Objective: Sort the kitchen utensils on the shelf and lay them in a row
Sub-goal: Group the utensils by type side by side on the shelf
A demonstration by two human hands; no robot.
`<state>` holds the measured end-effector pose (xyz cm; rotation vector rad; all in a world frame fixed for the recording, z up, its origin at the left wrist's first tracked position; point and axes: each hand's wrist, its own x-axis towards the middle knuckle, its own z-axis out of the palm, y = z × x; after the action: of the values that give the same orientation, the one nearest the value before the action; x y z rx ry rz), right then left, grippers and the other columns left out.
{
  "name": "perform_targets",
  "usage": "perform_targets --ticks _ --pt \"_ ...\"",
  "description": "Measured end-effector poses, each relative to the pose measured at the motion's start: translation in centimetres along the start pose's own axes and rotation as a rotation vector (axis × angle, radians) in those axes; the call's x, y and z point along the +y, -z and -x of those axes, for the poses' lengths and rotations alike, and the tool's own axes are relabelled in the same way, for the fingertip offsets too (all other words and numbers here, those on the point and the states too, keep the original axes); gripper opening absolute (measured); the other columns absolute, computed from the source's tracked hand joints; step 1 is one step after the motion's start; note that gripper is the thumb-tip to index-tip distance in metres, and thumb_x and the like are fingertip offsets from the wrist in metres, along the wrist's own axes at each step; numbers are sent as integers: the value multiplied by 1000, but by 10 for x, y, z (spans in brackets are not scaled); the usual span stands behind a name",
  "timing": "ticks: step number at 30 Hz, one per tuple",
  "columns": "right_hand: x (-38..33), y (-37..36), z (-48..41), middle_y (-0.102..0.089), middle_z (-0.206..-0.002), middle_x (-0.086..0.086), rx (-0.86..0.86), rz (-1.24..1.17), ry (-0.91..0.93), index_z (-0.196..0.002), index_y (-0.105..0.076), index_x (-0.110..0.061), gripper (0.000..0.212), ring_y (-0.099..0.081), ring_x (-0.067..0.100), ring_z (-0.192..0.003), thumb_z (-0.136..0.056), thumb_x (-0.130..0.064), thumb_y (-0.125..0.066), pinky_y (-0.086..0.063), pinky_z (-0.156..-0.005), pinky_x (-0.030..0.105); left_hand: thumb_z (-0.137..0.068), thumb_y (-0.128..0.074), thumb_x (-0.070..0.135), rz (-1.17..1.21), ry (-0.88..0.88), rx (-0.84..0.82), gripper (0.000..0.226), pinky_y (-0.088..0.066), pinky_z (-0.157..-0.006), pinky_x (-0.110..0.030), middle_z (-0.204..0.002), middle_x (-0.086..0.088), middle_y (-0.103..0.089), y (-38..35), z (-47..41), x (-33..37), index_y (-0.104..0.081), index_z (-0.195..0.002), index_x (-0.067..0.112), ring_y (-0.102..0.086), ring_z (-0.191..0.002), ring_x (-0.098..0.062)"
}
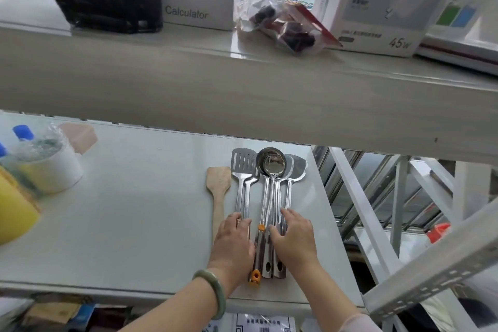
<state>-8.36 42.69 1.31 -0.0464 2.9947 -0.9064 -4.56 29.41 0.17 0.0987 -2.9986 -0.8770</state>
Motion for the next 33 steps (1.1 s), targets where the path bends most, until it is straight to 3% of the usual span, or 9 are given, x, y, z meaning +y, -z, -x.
perform_targets --ticks 6,10,15,17,19,20,25,29,33 --pt "-2 -4 3 -52 -137 0 44 30 46 -136 -44 -14 53 -38 21 -127 -87 -27 -55 -27 -109 25 -91 -44 30 -16 -70 -49 46 -26 -109 -25 -133 -2 -44 -7 -1 15 -39 -135 17 -39 -125 -18" --pt "-8 -2 -2 -61 -121 5 49 74 18 -139 -41 -17 57 -45 26 -116 -85 -30 -54 -32 -104 30 -91 -42 26 -50 -30 -119 37 -36 -99 -31 -125 -6 -53 -7 -8 25 -44 -127 15 -49 -115 -23" --pt "-17 2 -8 -68 -107 11 3 33 -56 -135 -45 -18 55 -59 30 -105 -83 -29 -56 -46 -91 35 -90 -44 19 77 69 -156 44 -41 -97 -35 -125 -9 -57 0 -20 29 -40 -134 14 -52 -117 -27" --pt "-17 4 -9 -69 -96 9 -15 23 -78 -121 -54 -18 40 -61 31 -98 -82 -27 -56 -48 -84 36 -89 -46 17 106 84 -157 41 -42 -97 -34 -125 -9 -58 4 -22 29 -44 -130 14 -53 -117 -26" --pt "-16 6 -10 -60 -72 2 -19 -4 -91 -90 -56 -19 10 -58 29 -83 -82 -25 -55 -46 -73 35 -88 -49 18 102 78 -168 42 -42 -97 -33 -126 -8 -58 5 -23 30 -45 -129 15 -53 -117 -26" --pt "-15 6 -10 -59 -68 2 -12 -32 -89 -86 -57 -18 8 -57 29 -79 -83 -24 -55 -44 -70 35 -87 -49 19 93 73 -176 43 -42 -98 -34 -127 -8 -57 4 -24 30 -45 -130 16 -53 -118 -25" --pt "-9 7 -7 -69 -96 22 52 -210 -87 -103 -65 4 25 -60 37 -96 -86 -9 -52 -47 -86 40 -89 -41 20 48 53 -183 55 -41 -104 -38 -133 -8 -53 2 -26 31 -31 -143 21 -49 -122 -26" --pt "-3 5 -10 -49 -125 9 -1 -193 -209 -123 -58 -21 35 -39 25 -122 -89 -25 -52 -29 -106 31 -89 -49 27 12 38 -182 60 -47 -95 -38 -119 -7 -59 2 -28 28 -26 -144 27 -56 -111 -26" --pt "-4 6 -16 -41 -137 11 -77 -223 -296 -138 -39 -21 58 -41 27 -128 -84 -35 -57 -34 -106 36 -91 -44 24 -125 18 -186 55 -47 -89 -40 -112 -12 -60 -1 -30 30 -24 -143 30 -58 -105 -30"
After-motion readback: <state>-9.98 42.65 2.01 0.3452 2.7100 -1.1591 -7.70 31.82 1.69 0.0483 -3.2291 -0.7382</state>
